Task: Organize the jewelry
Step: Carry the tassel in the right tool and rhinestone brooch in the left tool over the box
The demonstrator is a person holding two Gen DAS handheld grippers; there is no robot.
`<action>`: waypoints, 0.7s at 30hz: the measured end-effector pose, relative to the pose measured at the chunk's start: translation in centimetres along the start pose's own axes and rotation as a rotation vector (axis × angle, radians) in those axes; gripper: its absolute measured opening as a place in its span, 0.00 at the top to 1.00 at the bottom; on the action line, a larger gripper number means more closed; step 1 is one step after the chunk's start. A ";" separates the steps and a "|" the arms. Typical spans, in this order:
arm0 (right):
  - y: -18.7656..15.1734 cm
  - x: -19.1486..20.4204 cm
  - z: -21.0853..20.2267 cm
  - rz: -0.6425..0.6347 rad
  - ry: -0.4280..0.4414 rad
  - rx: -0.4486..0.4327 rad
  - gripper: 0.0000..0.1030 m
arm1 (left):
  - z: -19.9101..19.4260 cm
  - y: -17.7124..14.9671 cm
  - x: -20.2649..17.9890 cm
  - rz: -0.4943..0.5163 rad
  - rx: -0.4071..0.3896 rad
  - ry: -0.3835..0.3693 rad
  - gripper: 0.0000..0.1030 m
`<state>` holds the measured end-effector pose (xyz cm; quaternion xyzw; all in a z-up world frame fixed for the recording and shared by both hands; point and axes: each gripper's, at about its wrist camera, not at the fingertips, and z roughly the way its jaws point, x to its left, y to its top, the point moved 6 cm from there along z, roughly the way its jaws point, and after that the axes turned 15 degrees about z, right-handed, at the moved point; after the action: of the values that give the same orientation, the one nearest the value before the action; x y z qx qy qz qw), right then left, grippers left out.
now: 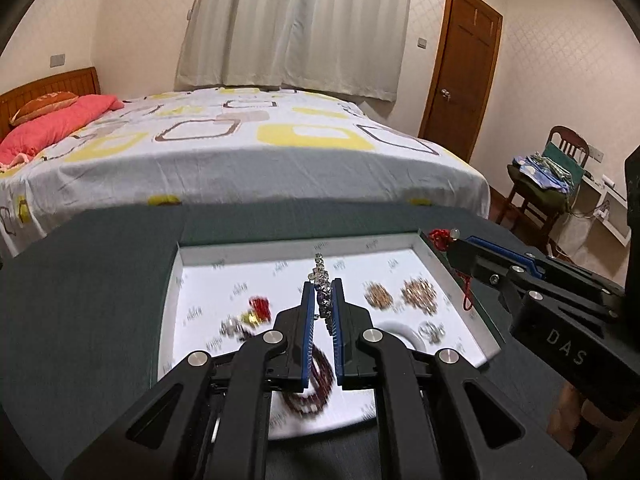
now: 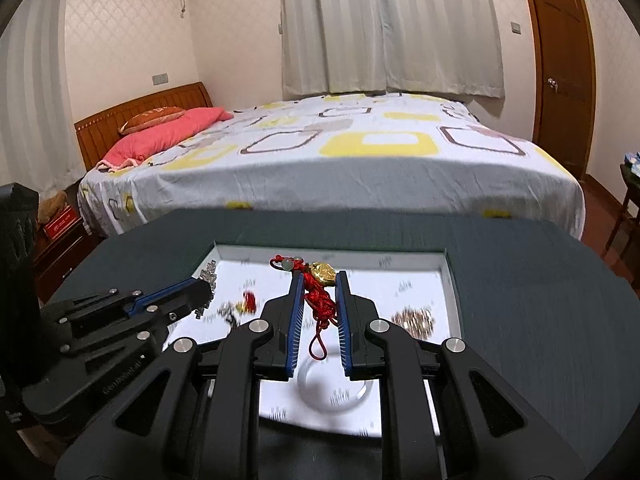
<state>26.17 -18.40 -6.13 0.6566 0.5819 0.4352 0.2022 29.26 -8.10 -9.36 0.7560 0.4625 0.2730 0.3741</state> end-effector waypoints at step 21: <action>-1.2 -0.7 10.6 0.001 -0.088 0.099 0.84 | 9.1 -1.3 3.2 -0.034 0.130 0.079 0.91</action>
<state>34.02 -16.24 -13.04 0.6845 0.5930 0.3767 0.1949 36.84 -7.71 -15.35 0.7594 0.5066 0.2656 0.3101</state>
